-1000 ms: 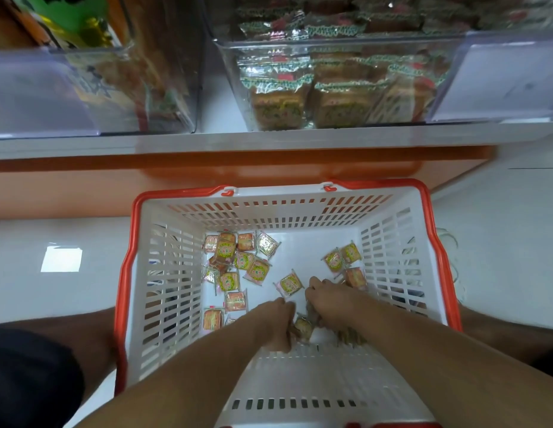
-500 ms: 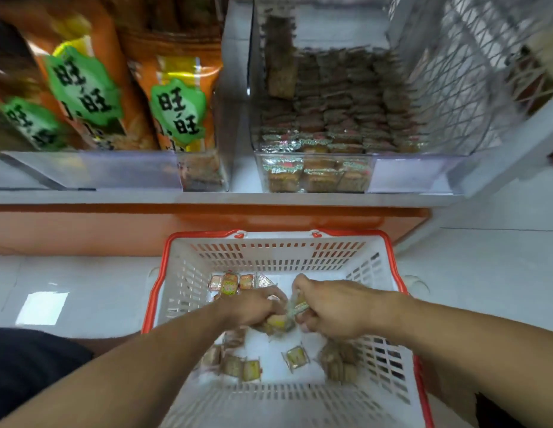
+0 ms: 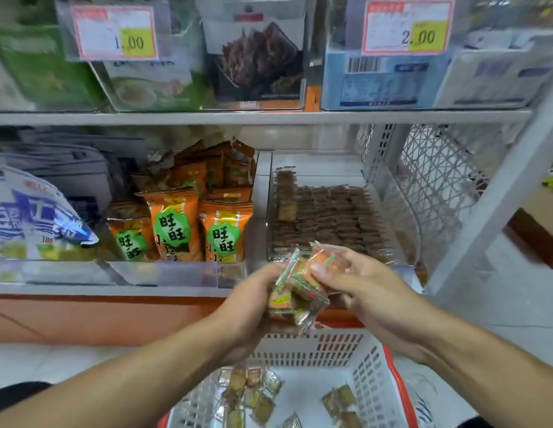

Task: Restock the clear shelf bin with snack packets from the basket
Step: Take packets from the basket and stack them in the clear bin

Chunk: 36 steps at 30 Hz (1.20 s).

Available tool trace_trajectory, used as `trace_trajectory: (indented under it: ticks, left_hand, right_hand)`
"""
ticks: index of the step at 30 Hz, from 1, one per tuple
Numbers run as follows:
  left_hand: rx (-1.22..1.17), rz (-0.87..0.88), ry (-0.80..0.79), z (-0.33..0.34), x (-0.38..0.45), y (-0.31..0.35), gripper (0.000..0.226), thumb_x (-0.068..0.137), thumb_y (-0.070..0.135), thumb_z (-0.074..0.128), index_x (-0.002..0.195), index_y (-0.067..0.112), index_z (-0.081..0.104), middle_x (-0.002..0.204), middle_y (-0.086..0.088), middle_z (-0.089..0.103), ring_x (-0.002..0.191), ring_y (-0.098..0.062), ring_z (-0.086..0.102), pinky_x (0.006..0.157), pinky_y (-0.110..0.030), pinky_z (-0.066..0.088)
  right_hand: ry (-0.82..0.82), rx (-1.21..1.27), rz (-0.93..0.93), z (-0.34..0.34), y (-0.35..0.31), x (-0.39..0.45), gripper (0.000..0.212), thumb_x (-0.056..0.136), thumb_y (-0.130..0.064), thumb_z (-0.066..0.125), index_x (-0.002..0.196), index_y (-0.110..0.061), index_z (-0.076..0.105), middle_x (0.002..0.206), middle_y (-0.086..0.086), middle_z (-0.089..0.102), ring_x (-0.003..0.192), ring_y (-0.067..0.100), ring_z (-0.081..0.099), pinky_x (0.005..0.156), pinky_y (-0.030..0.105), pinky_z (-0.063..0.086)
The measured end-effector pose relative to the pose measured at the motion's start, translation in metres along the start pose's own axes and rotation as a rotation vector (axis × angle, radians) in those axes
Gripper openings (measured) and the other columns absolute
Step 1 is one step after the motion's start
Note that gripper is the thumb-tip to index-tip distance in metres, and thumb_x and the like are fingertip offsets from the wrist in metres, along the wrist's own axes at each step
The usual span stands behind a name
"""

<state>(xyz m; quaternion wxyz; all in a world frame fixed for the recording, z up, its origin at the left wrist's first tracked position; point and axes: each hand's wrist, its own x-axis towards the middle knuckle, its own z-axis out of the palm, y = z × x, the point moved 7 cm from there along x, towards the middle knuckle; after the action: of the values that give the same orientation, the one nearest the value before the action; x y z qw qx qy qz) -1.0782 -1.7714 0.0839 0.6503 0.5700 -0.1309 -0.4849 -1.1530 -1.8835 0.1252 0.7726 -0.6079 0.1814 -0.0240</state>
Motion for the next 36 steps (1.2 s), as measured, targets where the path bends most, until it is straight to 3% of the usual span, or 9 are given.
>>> trace_trajectory:
  ticks: [4,7,10,15,22,26,29,33,36]
  left_hand:
    - [0.037,0.099,0.073,-0.008,-0.009,0.019,0.048,0.083,0.062,0.072,0.116,0.027,0.07,0.108,-0.012,0.078,0.09,-0.026,0.076,0.074,-0.045,0.059]
    - [0.102,0.124,0.112,-0.011,-0.007,0.023,0.049,0.067,0.038,0.094,0.109,0.037,0.069,0.105,-0.01,0.079,0.086,-0.026,0.077,0.068,-0.039,0.06]
    - [0.066,0.132,0.099,-0.015,-0.006,0.027,0.039,0.069,0.029,0.091,0.104,0.032,0.073,0.099,-0.012,0.079,0.078,-0.021,0.075,0.059,-0.032,0.058]
    - [0.077,0.122,0.054,-0.021,-0.007,0.03,0.039,0.071,0.037,0.09,0.103,0.019,0.077,0.097,-0.014,0.078,0.076,-0.021,0.073,0.062,-0.034,0.059]
    - [0.085,0.099,0.096,-0.025,-0.009,0.026,0.033,0.072,0.04,0.083,0.099,0.021,0.079,0.095,-0.011,0.079,0.076,-0.021,0.075,0.058,-0.031,0.057]
    - [0.119,0.092,0.084,-0.024,-0.01,0.024,0.05,0.065,0.049,0.092,0.102,0.02,0.075,0.101,-0.019,0.078,0.086,-0.031,0.074,0.072,-0.042,0.057]
    - [0.122,0.088,0.082,-0.024,-0.009,0.022,0.059,0.06,0.05,0.093,0.106,0.018,0.075,0.1,-0.019,0.078,0.081,-0.028,0.071,0.066,-0.039,0.055]
    - [0.066,0.097,0.077,-0.024,-0.006,0.024,0.06,0.059,0.05,0.093,0.106,0.016,0.078,0.093,-0.01,0.075,0.071,-0.021,0.065,0.065,-0.039,0.056]
    - [0.009,0.082,0.083,-0.026,-0.004,0.025,0.054,0.059,0.047,0.091,0.102,0.016,0.079,0.09,-0.009,0.074,0.066,-0.018,0.067,0.064,-0.037,0.058]
  right_hand:
    - [-0.005,0.095,0.063,0.001,0.007,0.008,0.04,0.09,-0.029,0.068,0.126,-0.011,0.065,0.121,0.012,0.072,0.117,0.028,0.067,0.106,0.048,0.048]
    - [0.005,0.158,0.085,-0.004,0.007,0.012,0.039,0.09,-0.032,0.063,0.121,-0.009,0.07,0.119,0.016,0.073,0.107,0.026,0.067,0.092,0.042,0.052]
    - [-0.073,0.188,0.089,-0.003,0.002,0.012,0.038,0.095,-0.031,0.057,0.122,-0.008,0.071,0.124,0.017,0.07,0.114,0.031,0.064,0.091,0.04,0.051]
    - [-0.175,0.117,0.137,0.001,0.004,0.008,0.037,0.097,-0.024,0.059,0.13,-0.009,0.066,0.135,0.02,0.063,0.129,0.035,0.057,0.114,0.053,0.041]
    - [-0.021,0.099,0.163,-0.011,0.013,0.006,0.053,0.073,-0.022,0.081,0.121,-0.004,0.068,0.117,0.017,0.073,0.118,0.037,0.065,0.114,0.055,0.039]
    - [-0.071,0.086,0.181,-0.005,0.013,0.004,0.049,0.076,-0.024,0.079,0.12,-0.008,0.07,0.118,0.014,0.074,0.11,0.029,0.07,0.099,0.036,0.054]
    - [-0.105,0.016,0.196,-0.003,0.011,0.002,0.047,0.077,-0.027,0.079,0.12,-0.011,0.072,0.122,0.017,0.071,0.108,0.03,0.068,0.091,0.031,0.057]
    - [-0.095,-0.05,0.185,-0.009,0.002,0.001,0.051,0.068,-0.03,0.085,0.114,-0.012,0.073,0.11,0.019,0.074,0.088,0.022,0.062,0.073,0.031,0.039]
    - [0.017,-0.054,-0.024,-0.019,-0.019,0.002,0.047,0.064,-0.025,0.088,0.105,-0.011,0.07,0.084,0.009,0.074,0.051,0.005,0.053,0.04,0.015,0.031]
